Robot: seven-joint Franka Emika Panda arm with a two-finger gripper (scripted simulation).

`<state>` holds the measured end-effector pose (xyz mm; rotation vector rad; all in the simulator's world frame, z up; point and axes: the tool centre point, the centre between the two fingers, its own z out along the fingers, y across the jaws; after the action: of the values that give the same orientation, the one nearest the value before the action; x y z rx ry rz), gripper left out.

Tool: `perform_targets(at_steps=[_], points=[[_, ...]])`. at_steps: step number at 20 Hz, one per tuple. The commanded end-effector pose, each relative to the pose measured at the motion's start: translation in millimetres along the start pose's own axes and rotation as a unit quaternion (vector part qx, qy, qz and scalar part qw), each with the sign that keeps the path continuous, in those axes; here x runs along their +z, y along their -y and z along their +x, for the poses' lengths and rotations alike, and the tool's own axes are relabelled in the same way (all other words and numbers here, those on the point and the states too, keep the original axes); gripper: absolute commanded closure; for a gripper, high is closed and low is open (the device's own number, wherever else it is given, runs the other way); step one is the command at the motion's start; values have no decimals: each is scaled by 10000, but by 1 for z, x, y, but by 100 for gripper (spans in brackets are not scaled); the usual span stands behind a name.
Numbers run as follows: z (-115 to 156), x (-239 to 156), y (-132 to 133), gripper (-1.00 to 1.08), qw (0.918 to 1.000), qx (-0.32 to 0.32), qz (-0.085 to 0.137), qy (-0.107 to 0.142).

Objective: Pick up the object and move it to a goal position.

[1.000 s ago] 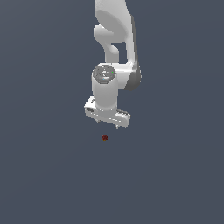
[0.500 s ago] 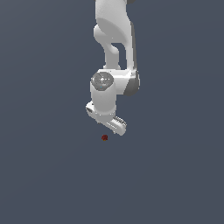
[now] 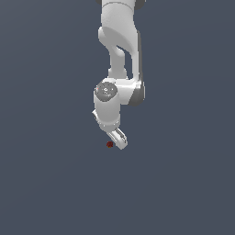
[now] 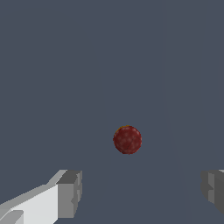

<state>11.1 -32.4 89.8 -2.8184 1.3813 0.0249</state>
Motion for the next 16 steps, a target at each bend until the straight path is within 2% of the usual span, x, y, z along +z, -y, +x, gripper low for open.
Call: perform_targets(at_steps=[1,8,16], points=[[2,5,0,-92,9993,376,7,-13],[8,16,1,-92,9929,1186,23,-46],[11,22,1,-92,9861,1659,34,-69]])
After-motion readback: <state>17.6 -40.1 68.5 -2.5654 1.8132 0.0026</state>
